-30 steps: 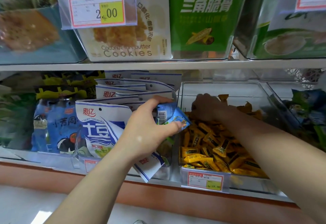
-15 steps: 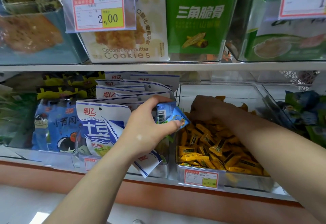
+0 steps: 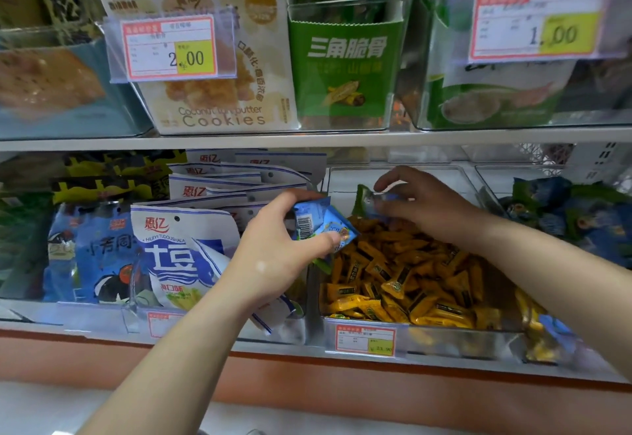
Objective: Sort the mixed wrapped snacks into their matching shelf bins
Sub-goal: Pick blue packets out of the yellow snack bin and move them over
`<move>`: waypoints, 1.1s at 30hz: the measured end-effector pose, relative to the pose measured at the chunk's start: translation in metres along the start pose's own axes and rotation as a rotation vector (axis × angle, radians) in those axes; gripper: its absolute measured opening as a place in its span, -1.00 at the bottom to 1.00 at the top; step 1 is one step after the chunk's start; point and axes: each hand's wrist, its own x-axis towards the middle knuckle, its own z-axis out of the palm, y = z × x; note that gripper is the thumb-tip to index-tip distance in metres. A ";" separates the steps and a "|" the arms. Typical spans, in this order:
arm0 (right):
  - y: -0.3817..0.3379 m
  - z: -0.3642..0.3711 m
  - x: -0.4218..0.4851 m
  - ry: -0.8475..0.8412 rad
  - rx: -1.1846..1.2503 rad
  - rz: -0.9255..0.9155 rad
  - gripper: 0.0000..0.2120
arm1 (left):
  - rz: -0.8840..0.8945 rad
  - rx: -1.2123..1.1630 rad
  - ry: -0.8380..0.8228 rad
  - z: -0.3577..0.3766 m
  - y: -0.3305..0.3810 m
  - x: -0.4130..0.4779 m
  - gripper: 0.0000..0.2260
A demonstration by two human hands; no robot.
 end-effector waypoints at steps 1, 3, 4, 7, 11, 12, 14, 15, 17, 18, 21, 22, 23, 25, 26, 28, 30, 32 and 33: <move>-0.004 -0.001 -0.013 0.000 0.101 0.039 -0.82 | -0.003 -0.029 -0.003 0.005 0.003 -0.001 -0.62; -0.008 -0.001 -0.038 -0.008 0.261 0.115 -0.76 | -0.015 -0.125 -0.010 0.017 0.011 -0.004 -0.62; -0.010 -0.002 -0.050 -0.006 0.309 0.144 -0.77 | -0.019 -0.179 -0.016 0.024 0.016 -0.006 -0.62; -0.010 -0.008 -0.082 0.024 0.451 0.207 -0.81 | -0.007 -0.284 -0.044 0.051 0.031 -0.012 -0.62; -0.007 -0.021 -0.116 0.106 0.736 0.283 -0.86 | 0.040 -0.301 -0.114 0.094 0.053 -0.017 -0.64; -0.005 -0.025 -0.123 0.119 0.785 0.296 -0.81 | 0.039 -0.317 -0.121 0.106 0.058 -0.018 -0.66; -0.001 -0.033 -0.137 0.132 0.734 0.287 -0.72 | 0.028 -0.333 -0.114 0.130 0.066 -0.018 -0.68; 0.001 -0.037 -0.142 0.168 0.644 0.265 -0.75 | 0.040 -0.291 -0.105 0.142 0.070 -0.017 -0.67; 0.007 -0.050 -0.149 0.266 0.504 0.269 -0.63 | 0.106 -0.150 -0.102 0.166 0.078 -0.014 -0.63; 0.014 -0.058 -0.150 0.311 0.469 0.284 -0.53 | 0.134 -0.107 -0.105 0.177 0.084 -0.012 -0.60; 0.026 -0.089 -0.153 0.391 0.487 0.266 -0.50 | 0.175 -0.078 -0.162 0.205 0.103 0.003 -0.51; 0.029 -0.100 -0.154 0.427 0.488 0.251 -0.56 | 0.189 -0.084 -0.194 0.214 0.108 0.010 -0.50; 0.033 -0.112 -0.155 0.464 0.461 0.240 -0.64 | 0.198 -0.102 -0.228 0.222 0.114 0.018 -0.51; 0.041 -0.137 -0.157 0.504 0.398 0.225 -0.75 | 0.209 -0.136 -0.280 0.238 0.124 0.034 -0.54; 0.046 -0.148 -0.157 0.517 0.360 0.214 -0.80 | 0.227 -0.123 -0.283 0.247 0.128 0.041 -0.55; 0.058 -0.171 -0.156 0.591 0.119 0.167 -0.86 | 0.262 -0.029 -0.261 0.265 0.133 0.053 -0.54; 0.070 -0.190 -0.153 0.690 -0.222 0.127 -0.76 | 0.259 0.082 -0.259 0.279 0.136 0.065 -0.55; 0.080 -0.205 -0.149 0.713 -0.412 0.140 -0.71 | 0.220 0.199 -0.293 0.290 0.138 0.077 -0.63; 0.083 -0.210 -0.147 0.677 -0.480 0.176 -0.71 | 0.211 0.284 -0.315 0.295 0.139 0.084 -0.65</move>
